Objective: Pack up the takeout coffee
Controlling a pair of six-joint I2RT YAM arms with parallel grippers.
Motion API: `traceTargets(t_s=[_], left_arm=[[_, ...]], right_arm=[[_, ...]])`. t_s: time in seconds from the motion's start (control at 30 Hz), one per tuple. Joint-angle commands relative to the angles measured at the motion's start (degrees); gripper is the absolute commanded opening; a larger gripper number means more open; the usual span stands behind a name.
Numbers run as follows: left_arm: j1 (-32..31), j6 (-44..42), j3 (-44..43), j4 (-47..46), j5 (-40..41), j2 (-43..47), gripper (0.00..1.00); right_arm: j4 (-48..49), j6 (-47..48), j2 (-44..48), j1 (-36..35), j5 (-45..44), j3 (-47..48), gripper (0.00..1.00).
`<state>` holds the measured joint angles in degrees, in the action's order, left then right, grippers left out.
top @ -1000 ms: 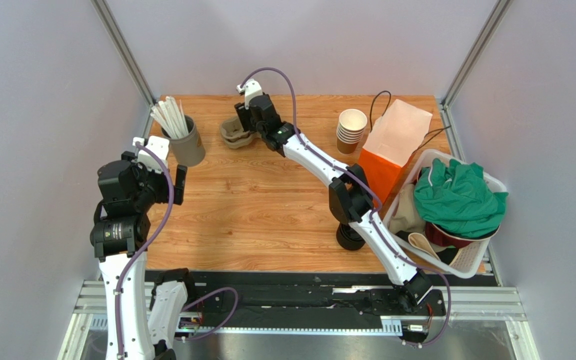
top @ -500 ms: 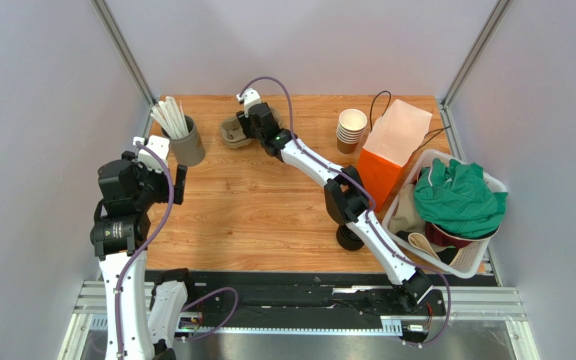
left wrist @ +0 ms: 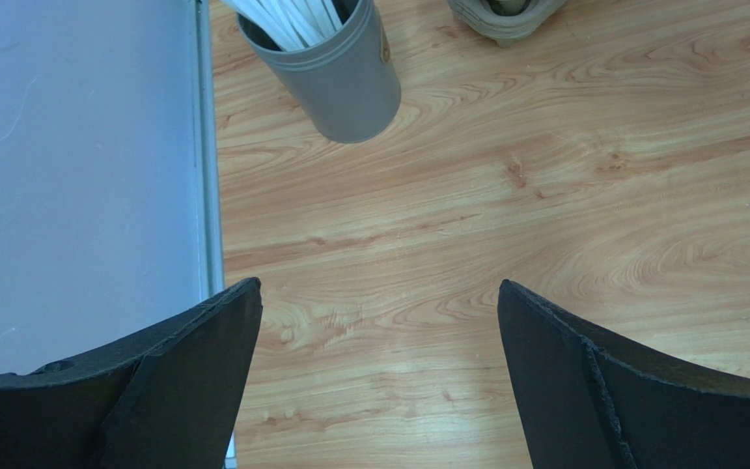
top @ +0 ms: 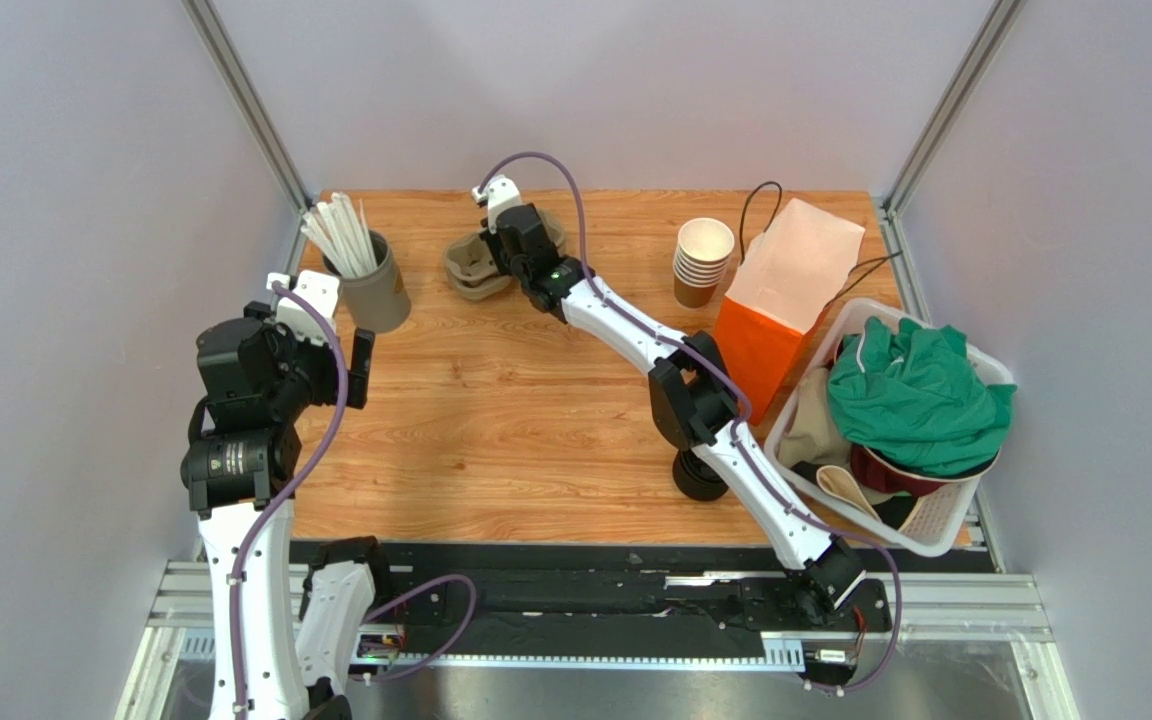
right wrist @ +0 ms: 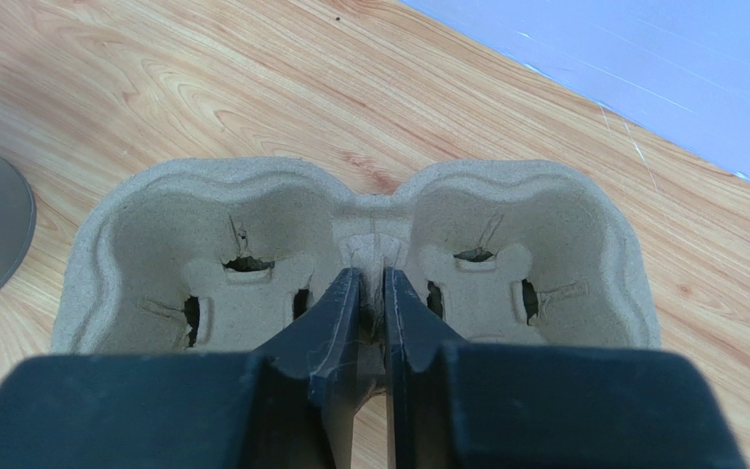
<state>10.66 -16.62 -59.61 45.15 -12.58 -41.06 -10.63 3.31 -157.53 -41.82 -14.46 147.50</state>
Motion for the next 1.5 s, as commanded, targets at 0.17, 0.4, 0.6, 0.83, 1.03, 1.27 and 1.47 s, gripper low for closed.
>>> traceTargets(t_s=[0.17, 0.4, 0.6, 0.83, 1.03, 1.27, 1.47], left_arm=[[0.6, 0.63, 0.29, -1.73, -0.87, -0.07, 0.99], [0.6, 0.63, 0.46, -1.64, -1.22, 0.28, 0.99], [0.6, 0.71, 0.46, -1.73, -1.31, 0.45, 0.99], [0.68, 0.63, 0.55, -1.73, -1.13, 0.45, 0.99], [0.68, 0.54, 0.73, -1.64, -1.13, 0.63, 0.99], [0.77, 0.54, 0.73, -1.73, -1.13, 0.36, 0.99], [0.68, 0.63, 0.55, -1.81, -1.31, -0.16, 0.99]], right_arm=[[0.35, 0.38, 4.07, -0.1, 0.13, 4.46, 0.13], [-0.79, 0.99, 7.32, -0.1, -0.13, 2.71, 0.14], [-1.06, 1.52, 7.42, -0.45, -0.04, 1.21, 0.16], [2.19, 5.91, 8.03, -1.86, -3.82, 0.43, 0.17], [-2.63, 0.56, 7.86, -1.33, 1.27, -0.02, 0.19], [2.03, 5.4, 6.71, -2.3, -7.52, -1.78, 0.13], [-1.14, 2.67, 6.98, -2.12, -4.18, 1.29, 0.09]])
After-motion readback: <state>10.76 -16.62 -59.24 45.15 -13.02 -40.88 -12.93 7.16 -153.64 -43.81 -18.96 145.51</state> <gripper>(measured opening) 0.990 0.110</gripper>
